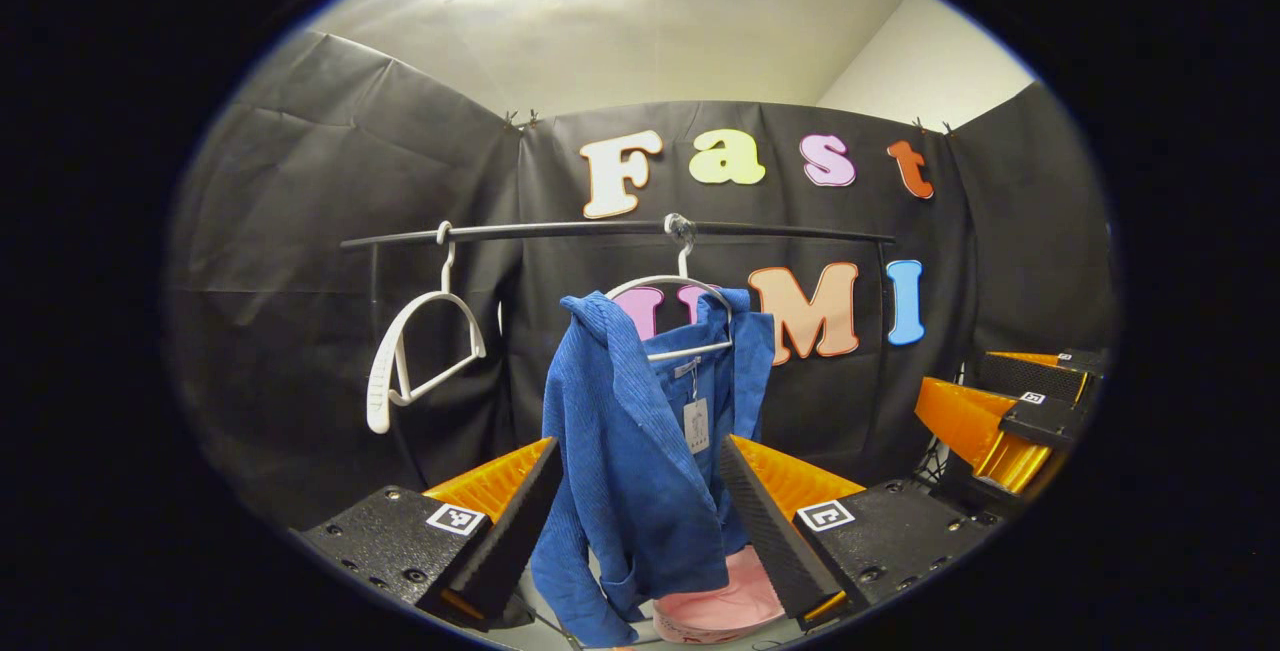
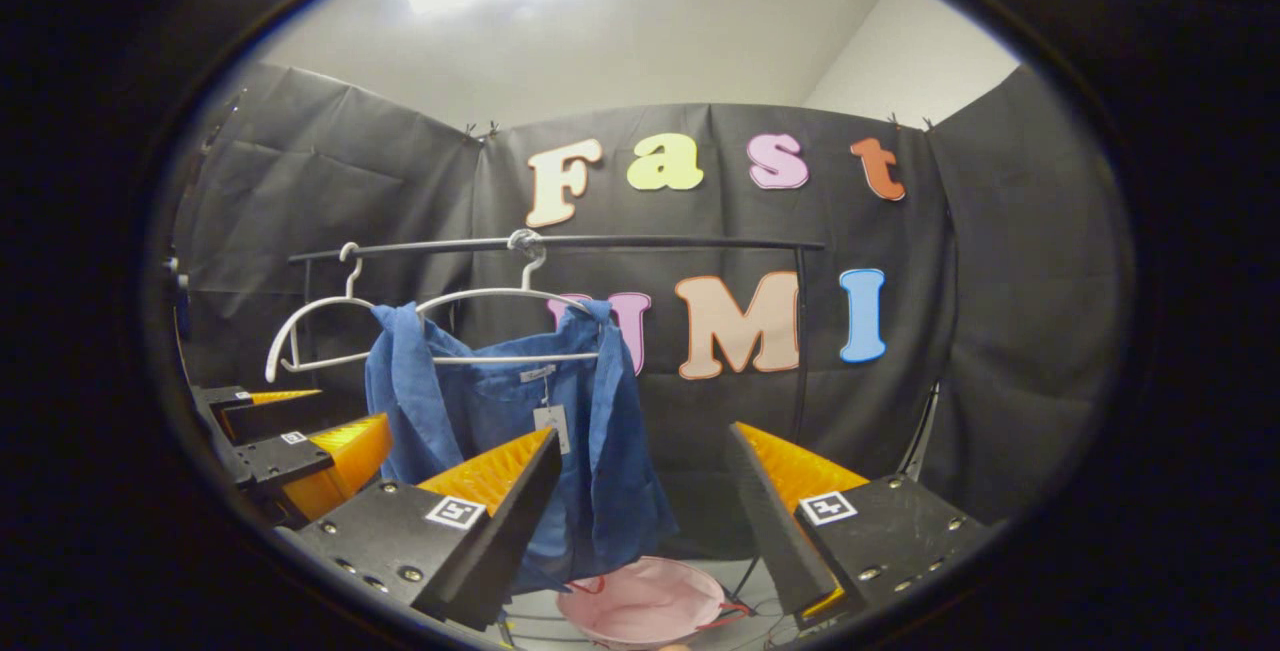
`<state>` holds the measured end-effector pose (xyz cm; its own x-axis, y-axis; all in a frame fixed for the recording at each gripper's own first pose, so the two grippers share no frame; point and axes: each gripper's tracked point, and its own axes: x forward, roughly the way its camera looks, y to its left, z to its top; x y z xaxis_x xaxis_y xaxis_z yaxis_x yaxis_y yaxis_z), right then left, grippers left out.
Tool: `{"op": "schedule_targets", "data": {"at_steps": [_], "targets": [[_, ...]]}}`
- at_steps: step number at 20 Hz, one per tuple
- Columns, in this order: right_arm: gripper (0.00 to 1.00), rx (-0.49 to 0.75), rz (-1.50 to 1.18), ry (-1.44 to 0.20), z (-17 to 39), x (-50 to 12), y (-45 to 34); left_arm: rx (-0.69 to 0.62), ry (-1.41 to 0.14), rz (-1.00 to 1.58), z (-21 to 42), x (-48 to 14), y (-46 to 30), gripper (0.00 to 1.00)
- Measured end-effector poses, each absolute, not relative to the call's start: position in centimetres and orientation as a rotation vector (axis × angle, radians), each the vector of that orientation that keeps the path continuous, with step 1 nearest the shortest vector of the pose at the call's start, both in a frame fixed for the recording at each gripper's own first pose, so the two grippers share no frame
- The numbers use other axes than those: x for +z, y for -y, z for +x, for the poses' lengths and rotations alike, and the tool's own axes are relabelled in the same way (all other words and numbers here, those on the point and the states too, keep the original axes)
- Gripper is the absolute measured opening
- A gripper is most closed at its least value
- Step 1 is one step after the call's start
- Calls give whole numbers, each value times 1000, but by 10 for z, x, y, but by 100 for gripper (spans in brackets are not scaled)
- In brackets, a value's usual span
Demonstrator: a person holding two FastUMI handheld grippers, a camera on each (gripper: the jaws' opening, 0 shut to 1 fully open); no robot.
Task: Grasp the clothes on the hanger with both hands and then place them into the laundry hamper below.
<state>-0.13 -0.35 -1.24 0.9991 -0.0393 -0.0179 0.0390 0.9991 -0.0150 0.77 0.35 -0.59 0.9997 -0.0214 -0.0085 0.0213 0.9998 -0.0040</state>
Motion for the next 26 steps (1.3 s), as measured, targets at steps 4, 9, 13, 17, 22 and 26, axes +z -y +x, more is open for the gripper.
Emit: {"op": "schedule_targets", "data": {"at_steps": [4,9,13,17,22,26], "targets": [[97,-57,-21,-22,7,-14,4,-28,-15,5,17,-5,-7,98],[97,-93,-36,-20,20,-17,7,-27,-30,12,37,-6,-18,98],[97,-87,-37,-24,38,-19,5,2,-35,41,50,-5,-31,97],[99,-24,-32,-52,65,-31,-1,62,-50,22,61,-7,-34,98],[97,44,-45,-67,105,-39,0,112,-57,5,75,-7,-22,98],[99,109,-26,-60,139,-39,-6,136,-47,20,91,-3,-4,89]]}}
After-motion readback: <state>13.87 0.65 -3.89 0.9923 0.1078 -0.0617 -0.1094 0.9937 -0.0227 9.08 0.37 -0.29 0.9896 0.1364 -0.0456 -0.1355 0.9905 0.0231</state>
